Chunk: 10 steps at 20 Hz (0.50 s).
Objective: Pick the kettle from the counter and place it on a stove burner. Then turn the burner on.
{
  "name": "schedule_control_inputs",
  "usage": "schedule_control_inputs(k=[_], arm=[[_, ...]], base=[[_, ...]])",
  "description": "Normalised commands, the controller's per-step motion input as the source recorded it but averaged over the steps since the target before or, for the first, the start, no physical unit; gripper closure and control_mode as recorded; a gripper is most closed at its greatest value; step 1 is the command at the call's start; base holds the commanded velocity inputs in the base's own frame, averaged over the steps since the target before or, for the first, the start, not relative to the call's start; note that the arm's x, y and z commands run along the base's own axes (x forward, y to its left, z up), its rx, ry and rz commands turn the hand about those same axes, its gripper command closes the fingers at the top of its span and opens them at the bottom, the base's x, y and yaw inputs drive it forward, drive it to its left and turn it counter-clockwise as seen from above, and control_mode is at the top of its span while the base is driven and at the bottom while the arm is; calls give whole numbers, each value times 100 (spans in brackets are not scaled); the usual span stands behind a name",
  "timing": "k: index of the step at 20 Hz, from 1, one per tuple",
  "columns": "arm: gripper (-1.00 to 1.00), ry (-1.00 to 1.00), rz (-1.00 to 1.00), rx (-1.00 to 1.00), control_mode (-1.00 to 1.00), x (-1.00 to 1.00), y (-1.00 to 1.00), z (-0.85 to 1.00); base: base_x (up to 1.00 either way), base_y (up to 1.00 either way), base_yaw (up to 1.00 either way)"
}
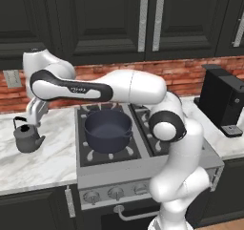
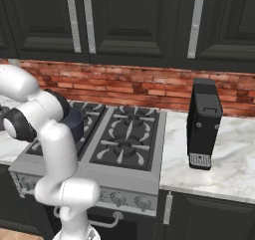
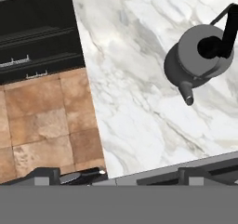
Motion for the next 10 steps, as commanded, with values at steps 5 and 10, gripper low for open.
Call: schedule_control_inputs(k=[5,10], arm=[[-100,0,-2,0,-100,14,18,-27],[-100,0,-3,0,-100,18,8,-18]], base=[[0,0,0],[0,0,0]])
